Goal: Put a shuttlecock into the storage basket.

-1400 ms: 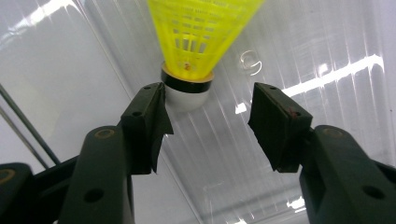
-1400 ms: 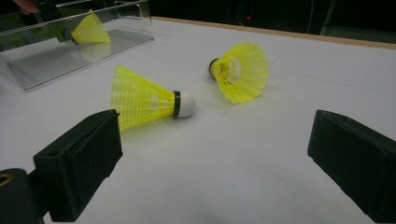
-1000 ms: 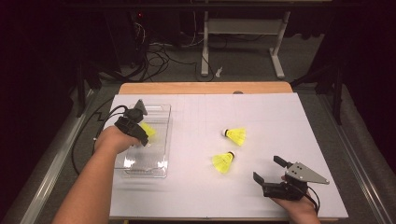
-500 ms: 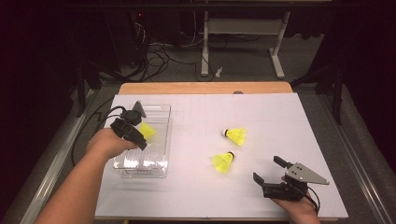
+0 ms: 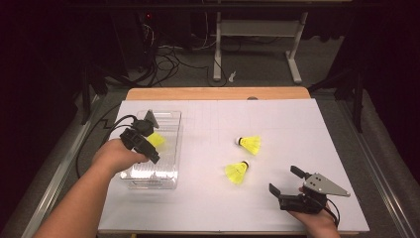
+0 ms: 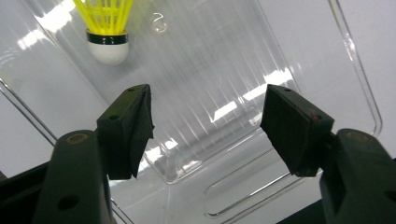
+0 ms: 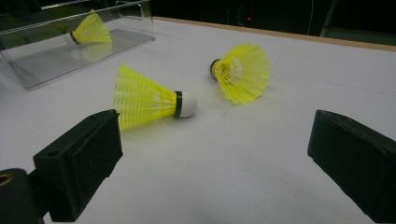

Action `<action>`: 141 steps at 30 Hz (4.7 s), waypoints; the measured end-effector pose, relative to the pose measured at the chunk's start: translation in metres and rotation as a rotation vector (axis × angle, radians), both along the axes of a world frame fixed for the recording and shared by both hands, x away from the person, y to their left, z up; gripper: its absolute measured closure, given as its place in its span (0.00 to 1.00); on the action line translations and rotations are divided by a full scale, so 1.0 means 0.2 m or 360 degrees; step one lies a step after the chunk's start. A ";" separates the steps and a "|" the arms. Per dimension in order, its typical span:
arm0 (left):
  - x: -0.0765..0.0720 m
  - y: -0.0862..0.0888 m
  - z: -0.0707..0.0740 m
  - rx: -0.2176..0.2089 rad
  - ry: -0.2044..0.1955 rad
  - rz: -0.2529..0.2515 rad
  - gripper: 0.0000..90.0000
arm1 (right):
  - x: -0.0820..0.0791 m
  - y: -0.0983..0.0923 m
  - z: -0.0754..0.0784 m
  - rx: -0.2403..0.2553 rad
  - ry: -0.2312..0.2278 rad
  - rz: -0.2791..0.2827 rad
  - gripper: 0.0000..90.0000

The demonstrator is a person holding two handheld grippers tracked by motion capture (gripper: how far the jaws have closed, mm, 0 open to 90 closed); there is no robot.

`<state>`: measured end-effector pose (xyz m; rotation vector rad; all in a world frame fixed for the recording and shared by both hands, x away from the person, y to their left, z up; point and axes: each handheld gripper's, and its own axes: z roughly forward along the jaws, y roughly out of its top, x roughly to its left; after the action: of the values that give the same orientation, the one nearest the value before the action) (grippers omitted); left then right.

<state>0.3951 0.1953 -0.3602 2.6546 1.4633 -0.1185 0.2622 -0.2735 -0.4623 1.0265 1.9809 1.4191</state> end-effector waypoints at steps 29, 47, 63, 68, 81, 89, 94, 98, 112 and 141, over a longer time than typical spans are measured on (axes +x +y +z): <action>-0.11 -0.11 -0.05 -0.0135 -0.0031 -0.0072 0.13 | 0.00 0.01 0.00 -0.0008 0.0007 0.0006 0.04; -0.13 -0.16 0.01 -0.0173 -0.0069 -0.0079 0.01 | 0.01 0.00 0.00 0.0007 0.0001 -0.0004 0.04; -0.15 -0.35 0.05 -0.0146 -0.0075 -0.0221 0.01 | 0.01 0.00 0.00 -0.0011 -0.0010 -0.0011 0.04; -0.17 -0.43 0.03 -0.0135 -0.0068 -0.0277 0.01 | 0.00 0.00 0.00 -0.0010 -0.0013 -0.0005 0.04; -0.17 -0.59 0.05 -0.0154 -0.0071 -0.0365 0.01 | 0.00 -0.01 0.01 -0.0003 -0.0019 -0.0006 0.04; -0.16 -0.68 0.03 -0.0154 -0.0068 -0.0421 0.01 | 0.00 -0.01 0.01 0.0000 -0.0017 -0.0008 0.04; -0.15 -0.72 0.03 -0.0172 -0.0089 -0.0431 0.02 | 0.00 -0.01 0.01 0.0002 -0.0019 -0.0007 0.04; -0.14 -0.75 0.02 -0.0187 -0.0087 -0.0456 0.03 | 0.00 -0.01 0.01 0.0002 -0.0019 -0.0007 0.04; -0.11 -0.82 -0.04 -0.0212 -0.0104 -0.0451 0.17 | 0.00 -0.01 0.00 -0.0008 -0.0013 0.0004 0.04; -0.17 -1.05 -0.19 -0.0296 0.0008 -0.0545 0.37 | 0.00 -0.02 0.00 0.0004 -0.0014 -0.0007 0.04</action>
<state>0.3608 -0.0139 -0.3981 2.7204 0.9332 -0.2744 0.2615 -0.2772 -0.4616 1.0237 1.9698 1.4216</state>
